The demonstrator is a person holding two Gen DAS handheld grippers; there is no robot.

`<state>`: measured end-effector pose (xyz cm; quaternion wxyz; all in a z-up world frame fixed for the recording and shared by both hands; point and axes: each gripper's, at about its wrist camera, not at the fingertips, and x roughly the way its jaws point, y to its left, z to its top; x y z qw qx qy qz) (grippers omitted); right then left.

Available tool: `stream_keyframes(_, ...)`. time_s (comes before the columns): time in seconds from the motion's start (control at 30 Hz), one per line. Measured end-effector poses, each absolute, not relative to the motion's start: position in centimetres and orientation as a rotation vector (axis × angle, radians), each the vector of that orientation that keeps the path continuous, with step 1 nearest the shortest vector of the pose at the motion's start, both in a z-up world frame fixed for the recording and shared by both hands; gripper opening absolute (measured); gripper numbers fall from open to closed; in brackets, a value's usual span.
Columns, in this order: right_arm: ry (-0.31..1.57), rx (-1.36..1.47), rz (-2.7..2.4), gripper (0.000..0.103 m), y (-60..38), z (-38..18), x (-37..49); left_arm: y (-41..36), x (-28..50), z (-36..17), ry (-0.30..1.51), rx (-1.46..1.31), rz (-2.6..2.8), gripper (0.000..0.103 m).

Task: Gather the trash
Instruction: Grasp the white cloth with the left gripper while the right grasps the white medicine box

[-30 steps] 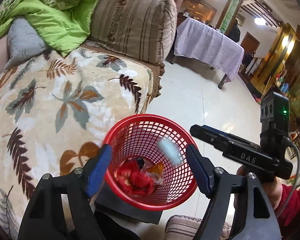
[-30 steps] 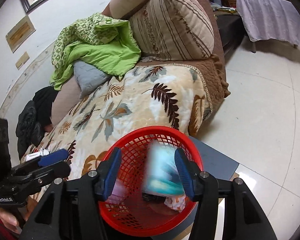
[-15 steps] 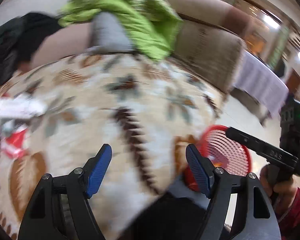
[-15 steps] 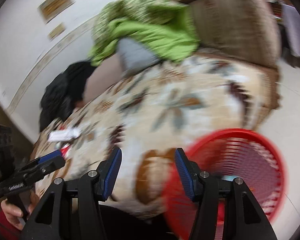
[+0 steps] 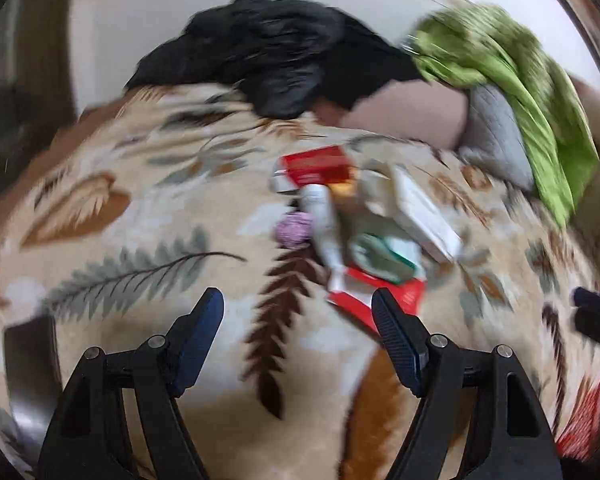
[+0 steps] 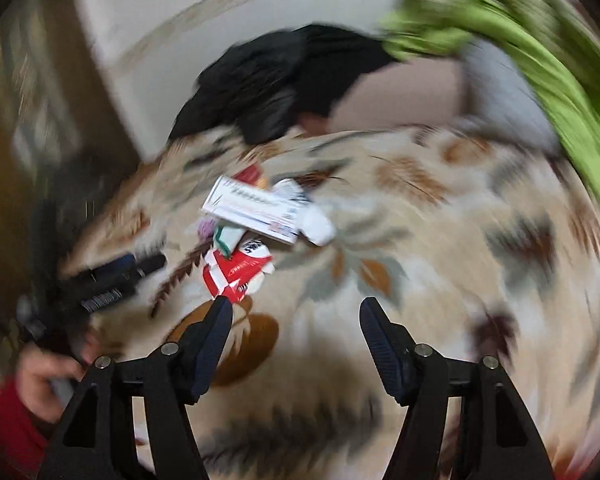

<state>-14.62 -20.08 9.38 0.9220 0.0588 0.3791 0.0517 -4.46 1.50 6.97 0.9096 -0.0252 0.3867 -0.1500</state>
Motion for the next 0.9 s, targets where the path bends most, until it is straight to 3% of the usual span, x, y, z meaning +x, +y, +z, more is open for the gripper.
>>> stream_keyframes(0.1,0.82,-0.068,0.171,0.073,-17.9,8.4,-9.6,2.3,-3.4,6.6,0.821,-0.062,-0.288,0.075)
stream_keyframes(0.17,0.827,-0.177,0.197,0.083,-16.9,7.8,-6.8,2.6,-3.1,6.5,0.829,-0.07,-0.287,0.075)
stream_keyframes(0.43,0.889,-0.394,0.297,0.083,-15.2,5.0,1.0,2.7,-1.7,5.9,0.86,-0.105,-0.321,0.075)
stream_keyframes(0.53,0.929,-0.33,0.375,0.076,-14.8,4.3,1.8,2.5,-1.3,5.7,0.866,-0.109,-0.337,0.075)
stream_keyframes(0.57,0.94,-0.3,0.382,0.067,-14.7,4.1,1.6,2.4,-1.2,5.7,0.866,-0.112,-0.342,0.075)
stream_keyframes(0.9,0.8,0.35,0.046,0.065,-20.1,6.7,-7.6,-0.3,-1.1,6.7,0.805,-0.06,-0.428,0.075)
